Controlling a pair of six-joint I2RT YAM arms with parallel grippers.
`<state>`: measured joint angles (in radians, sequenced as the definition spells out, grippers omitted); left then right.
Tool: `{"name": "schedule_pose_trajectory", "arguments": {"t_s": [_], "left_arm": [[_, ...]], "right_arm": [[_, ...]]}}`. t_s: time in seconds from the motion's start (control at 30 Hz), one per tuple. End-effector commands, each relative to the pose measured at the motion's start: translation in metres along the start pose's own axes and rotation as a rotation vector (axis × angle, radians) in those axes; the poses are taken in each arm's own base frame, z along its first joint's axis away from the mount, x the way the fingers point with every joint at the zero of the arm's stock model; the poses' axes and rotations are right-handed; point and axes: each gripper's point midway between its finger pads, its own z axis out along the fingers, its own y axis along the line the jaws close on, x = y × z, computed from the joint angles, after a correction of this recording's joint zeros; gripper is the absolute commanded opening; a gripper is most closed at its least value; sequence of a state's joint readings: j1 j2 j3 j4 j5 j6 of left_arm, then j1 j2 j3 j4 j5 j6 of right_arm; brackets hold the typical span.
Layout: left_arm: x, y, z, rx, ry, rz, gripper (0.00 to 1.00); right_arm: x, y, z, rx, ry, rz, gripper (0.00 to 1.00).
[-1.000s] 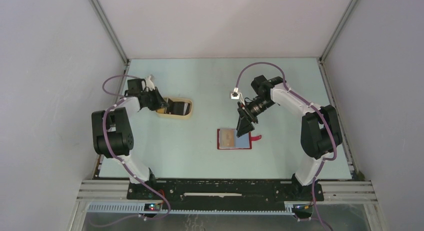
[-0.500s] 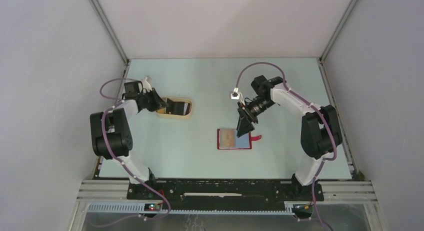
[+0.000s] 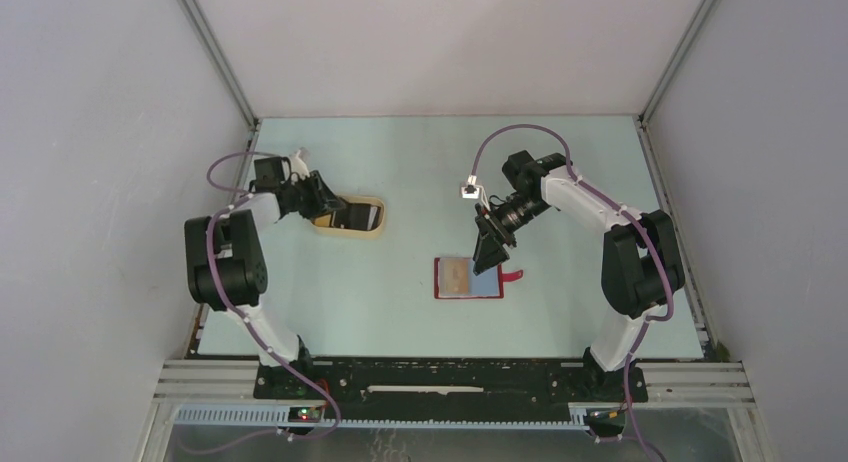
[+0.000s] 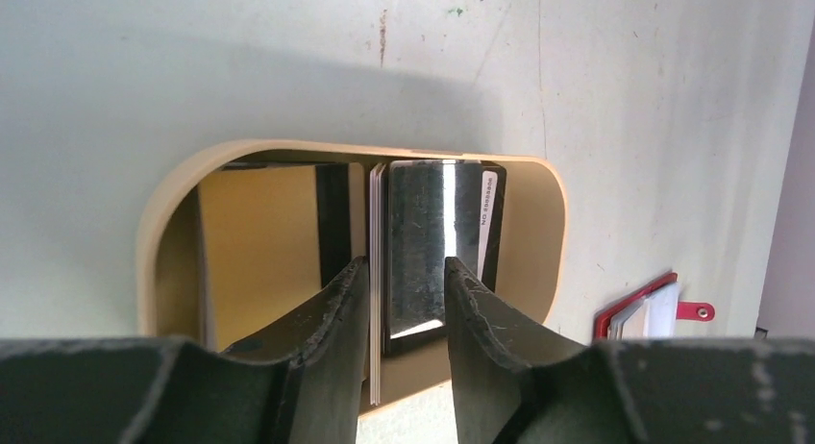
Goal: Put the credit cards into the card holder
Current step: Pick up the credit card from the storage box.
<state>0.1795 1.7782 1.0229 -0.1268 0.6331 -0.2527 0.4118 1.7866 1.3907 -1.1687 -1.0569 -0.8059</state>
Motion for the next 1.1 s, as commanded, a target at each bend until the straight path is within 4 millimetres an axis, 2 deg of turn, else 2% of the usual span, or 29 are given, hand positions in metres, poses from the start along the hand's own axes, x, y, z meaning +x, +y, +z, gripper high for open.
{"name": "schedule_pose_trajectory", "arguments": {"t_s": [0.0, 0.13, 0.23, 0.33, 0.4, 0.5, 0.53, 0.77, 1.07], "left_arm": [[0.006, -0.001, 0.010, -0.039, 0.061, 0.025, 0.40], [0.012, -0.004, 0.017, -0.024, 0.100, 0.015, 0.38], [0.020, 0.006, 0.019, -0.092, 0.141, 0.000, 0.37], [0.023, 0.008, 0.019, -0.121, 0.152, 0.017, 0.36], [0.021, 0.002, 0.019, -0.093, 0.144, 0.022, 0.33], [0.016, -0.013, 0.021, -0.006, 0.117, 0.011, 0.20], [0.014, -0.015, 0.020, 0.011, 0.108, 0.007, 0.19], [-0.003, -0.013, 0.003, 0.062, 0.011, -0.036, 0.18], [-0.002, -0.010, 0.000, 0.111, -0.005, -0.061, 0.15]], "right_arm": [[-0.012, 0.004, -0.004, -0.010, -0.028, -0.045, 0.70], [-0.012, 0.005, -0.005, -0.011, -0.030, -0.049, 0.70], [-0.013, 0.006, -0.006, -0.012, -0.032, -0.051, 0.70], [-0.013, 0.006, -0.005, -0.012, -0.031, -0.051, 0.70], [-0.013, 0.006, -0.005, -0.013, -0.032, -0.051, 0.70], [-0.013, 0.006, -0.006, -0.010, -0.032, -0.053, 0.70], [-0.013, 0.006, -0.007, -0.009, -0.033, -0.052, 0.70], [-0.013, 0.006, -0.008, -0.011, -0.037, -0.048, 0.70], [-0.013, 0.005, -0.008, -0.011, -0.040, -0.044, 0.70]]}}
